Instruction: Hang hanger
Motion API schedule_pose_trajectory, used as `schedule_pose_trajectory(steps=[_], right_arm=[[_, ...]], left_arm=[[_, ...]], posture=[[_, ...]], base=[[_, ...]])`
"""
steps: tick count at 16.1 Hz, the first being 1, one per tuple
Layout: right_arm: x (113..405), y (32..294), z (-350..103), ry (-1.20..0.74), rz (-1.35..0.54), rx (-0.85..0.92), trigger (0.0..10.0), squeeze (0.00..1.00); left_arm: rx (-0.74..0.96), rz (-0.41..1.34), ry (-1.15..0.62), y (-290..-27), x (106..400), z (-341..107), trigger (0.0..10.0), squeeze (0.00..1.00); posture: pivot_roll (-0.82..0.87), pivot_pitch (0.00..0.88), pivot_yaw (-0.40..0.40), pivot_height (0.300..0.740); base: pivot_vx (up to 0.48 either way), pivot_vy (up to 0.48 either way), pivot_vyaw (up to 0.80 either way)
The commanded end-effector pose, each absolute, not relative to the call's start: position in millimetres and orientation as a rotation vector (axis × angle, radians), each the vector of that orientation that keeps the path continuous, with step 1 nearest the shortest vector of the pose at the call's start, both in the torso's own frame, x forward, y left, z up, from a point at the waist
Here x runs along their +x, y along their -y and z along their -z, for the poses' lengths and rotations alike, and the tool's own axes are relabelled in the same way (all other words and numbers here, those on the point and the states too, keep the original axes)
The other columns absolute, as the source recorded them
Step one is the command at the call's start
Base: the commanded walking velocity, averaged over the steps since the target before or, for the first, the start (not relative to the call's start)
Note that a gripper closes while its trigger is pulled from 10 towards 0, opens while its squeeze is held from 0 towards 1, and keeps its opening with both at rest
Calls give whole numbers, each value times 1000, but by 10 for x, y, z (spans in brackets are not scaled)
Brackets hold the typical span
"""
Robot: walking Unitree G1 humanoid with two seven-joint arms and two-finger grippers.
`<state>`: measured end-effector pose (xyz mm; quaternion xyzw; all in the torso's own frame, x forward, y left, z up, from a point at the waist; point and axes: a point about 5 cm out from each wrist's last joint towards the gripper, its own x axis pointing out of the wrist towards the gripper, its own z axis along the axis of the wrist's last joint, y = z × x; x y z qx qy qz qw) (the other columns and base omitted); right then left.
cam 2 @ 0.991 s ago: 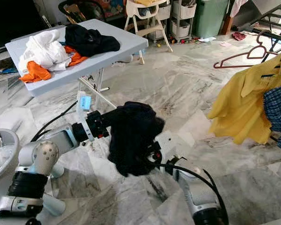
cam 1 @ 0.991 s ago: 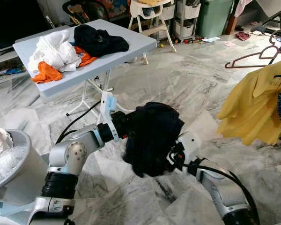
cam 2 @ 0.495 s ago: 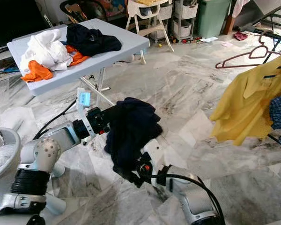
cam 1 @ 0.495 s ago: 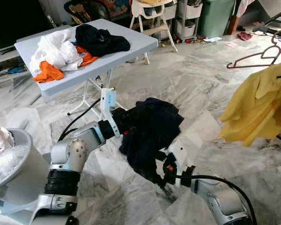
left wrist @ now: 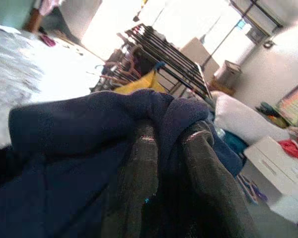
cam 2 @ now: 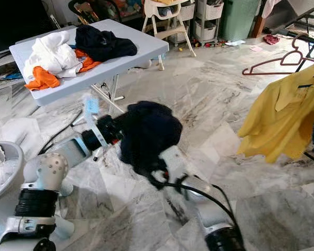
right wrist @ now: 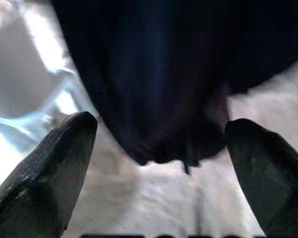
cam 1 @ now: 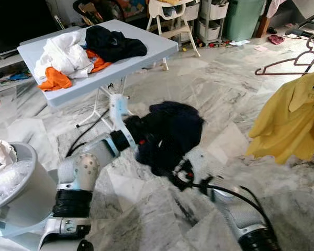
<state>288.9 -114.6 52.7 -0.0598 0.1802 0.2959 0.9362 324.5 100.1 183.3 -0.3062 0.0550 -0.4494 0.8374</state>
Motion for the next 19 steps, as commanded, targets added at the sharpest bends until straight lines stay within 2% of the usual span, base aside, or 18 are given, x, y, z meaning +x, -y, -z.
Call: schedule_pose_trajectory(steps=[1,3,5,7,11,13,14,19], right_arm=[[2968,1200,-553,-333,-511,-141,10000,0],[3081,1303,-608,-283,-363,-128,10000,0],[3124,1276,-633,-263,-344,-105,10000,0],[3177,1147,-677,-225,-382,-39,10000,0],[3221,1017,-751,-186,-487,9,10000,0],[3253,994,-755,-181,-526,-23,10000,0],[3302,1000,-788,-172,-510,-22,0,0],[3261,895,-747,-195,-565,56,0,0]], left_arm=[[-624,889,-57,-1081,3335,-1971,10000,0],[-639,750,-65,-1133,3422,-1923,10000,0],[-666,773,-78,-1072,3378,-1885,10000,0],[-667,818,-109,-919,3294,-1830,10000,0],[-677,834,-123,-858,3270,-1819,10000,0],[-681,857,-119,-845,3243,-1860,10000,0],[-680,866,-108,-851,3228,-1900,10000,0],[-715,918,-86,-846,3174,-1986,10000,0]], posture=[[-72,0,117,740],[-72,0,119,740],[-74,0,120,740],[-68,0,119,740],[-60,0,115,740],[-58,0,114,740],[-58,0,114,740],[-53,0,108,740]], base=[[0,0,0],[0,0,0],[0,0,0],[0,0,0],[0,0,0],[0,0,0],[0,0,0],[0,0,0]])
